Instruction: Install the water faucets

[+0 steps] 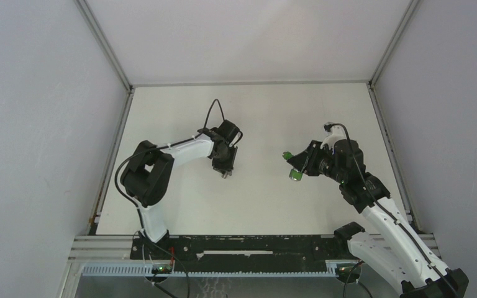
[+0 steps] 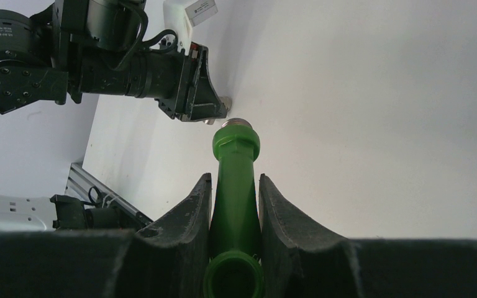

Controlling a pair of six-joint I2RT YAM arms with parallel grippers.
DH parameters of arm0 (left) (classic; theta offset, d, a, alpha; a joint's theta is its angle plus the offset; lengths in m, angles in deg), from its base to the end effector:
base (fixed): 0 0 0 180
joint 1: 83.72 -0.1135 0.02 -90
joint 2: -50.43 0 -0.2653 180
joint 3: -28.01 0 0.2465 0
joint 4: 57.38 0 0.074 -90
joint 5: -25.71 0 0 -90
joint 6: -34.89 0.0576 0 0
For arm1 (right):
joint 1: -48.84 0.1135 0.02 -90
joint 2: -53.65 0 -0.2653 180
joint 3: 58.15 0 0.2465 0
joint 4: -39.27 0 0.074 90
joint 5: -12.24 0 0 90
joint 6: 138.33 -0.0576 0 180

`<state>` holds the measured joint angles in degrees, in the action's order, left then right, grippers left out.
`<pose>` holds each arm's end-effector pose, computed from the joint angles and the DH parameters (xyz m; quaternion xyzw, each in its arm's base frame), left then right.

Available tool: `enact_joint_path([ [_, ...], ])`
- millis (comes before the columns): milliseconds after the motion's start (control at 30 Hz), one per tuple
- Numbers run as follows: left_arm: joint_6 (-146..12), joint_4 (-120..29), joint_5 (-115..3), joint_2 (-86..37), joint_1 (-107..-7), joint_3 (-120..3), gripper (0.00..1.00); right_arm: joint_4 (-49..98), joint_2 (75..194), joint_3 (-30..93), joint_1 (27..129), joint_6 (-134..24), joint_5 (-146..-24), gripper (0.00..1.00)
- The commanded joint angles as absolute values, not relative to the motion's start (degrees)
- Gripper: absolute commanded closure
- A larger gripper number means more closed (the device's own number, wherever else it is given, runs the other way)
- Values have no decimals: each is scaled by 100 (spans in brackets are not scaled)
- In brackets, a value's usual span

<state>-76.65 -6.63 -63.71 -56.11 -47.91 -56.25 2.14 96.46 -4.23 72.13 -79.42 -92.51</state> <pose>0.2933 -0.2123 0.1485 0.1236 0.9813 -0.0752 0.1271 0.1630 0.0861 0.2844 -0.0106 0.8438 0.3369 0.4176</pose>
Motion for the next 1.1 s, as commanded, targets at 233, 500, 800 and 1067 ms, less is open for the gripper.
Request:
enact_joint_path([
  [233,-7459,84,-5790,-5102,-4815,-6555,100,569,9605,-171,7421,-7376,-9362,100],
  [500,-8246,-36,-1825,-3773,-5528,-6956,100,3819,8074,-1991,8937,-4260,-8683,100],
  [800,-8839,-187,981,-3245,-5674,-6721,100,4998,8339,-1870,9479,-3306,-8391,100],
  [1067,-9924,-1216,898,-2785,-5674,-6451,100,5094,8864,-947,9851,-3105,-7261,100],
])
